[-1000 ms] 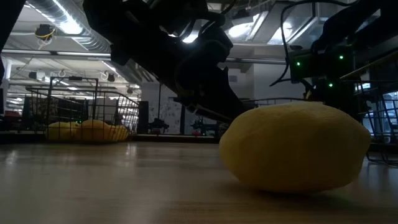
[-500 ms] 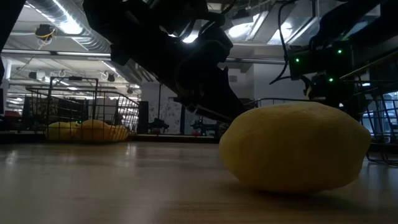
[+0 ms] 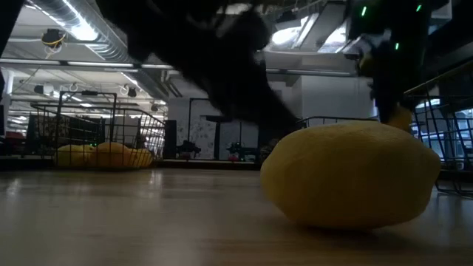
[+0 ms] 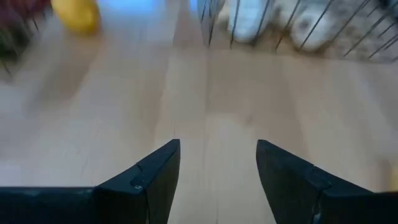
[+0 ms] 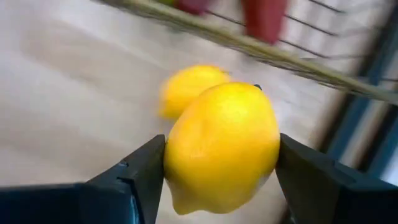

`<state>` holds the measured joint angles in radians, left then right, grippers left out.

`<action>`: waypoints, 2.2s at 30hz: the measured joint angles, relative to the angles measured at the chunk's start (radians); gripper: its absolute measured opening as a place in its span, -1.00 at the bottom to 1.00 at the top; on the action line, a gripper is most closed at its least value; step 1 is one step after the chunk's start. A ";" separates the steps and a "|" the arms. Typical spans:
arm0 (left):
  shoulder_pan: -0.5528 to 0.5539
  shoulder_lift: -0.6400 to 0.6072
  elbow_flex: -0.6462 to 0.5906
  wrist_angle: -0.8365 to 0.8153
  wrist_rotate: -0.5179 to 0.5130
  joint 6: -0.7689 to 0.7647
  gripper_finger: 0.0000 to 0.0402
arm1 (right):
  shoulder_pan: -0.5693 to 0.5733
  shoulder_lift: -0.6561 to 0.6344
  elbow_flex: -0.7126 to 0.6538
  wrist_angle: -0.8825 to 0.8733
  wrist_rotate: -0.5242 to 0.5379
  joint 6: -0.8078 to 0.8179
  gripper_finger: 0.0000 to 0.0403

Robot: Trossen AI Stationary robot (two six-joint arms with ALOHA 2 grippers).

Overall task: Sort produce into baskets
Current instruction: Put the yellow lemon into the top left wire basket

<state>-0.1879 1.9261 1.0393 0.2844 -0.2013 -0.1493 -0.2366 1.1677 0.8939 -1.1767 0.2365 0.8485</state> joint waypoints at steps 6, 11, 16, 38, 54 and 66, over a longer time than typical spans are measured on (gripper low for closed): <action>0.007 -0.160 0.001 -0.150 -0.001 0.045 0.03 | 0.179 -0.071 0.036 0.141 -0.002 0.034 0.27; -0.007 -0.301 -0.006 -0.236 -0.001 0.087 0.03 | 0.293 -0.081 0.025 0.380 0.033 -0.035 0.27; -0.019 -0.432 -0.071 -0.210 -0.001 0.134 0.03 | 0.353 -0.053 -0.017 0.655 0.044 -0.129 0.27; -0.022 -0.505 -0.191 0.041 -0.020 0.106 0.07 | 0.446 0.257 -0.103 1.418 -0.135 -0.337 0.27; -0.002 -0.498 -0.189 0.100 -0.024 0.095 0.77 | 0.446 0.258 -0.103 1.472 -0.132 -0.361 0.27; -0.001 -0.498 -0.189 0.024 0.005 -0.038 0.74 | 0.447 0.258 -0.103 1.585 -0.135 -0.584 0.27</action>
<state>-0.1890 1.4277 0.8499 0.3087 -0.1962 -0.1870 0.2104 1.4254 0.7910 0.4088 0.1013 0.2647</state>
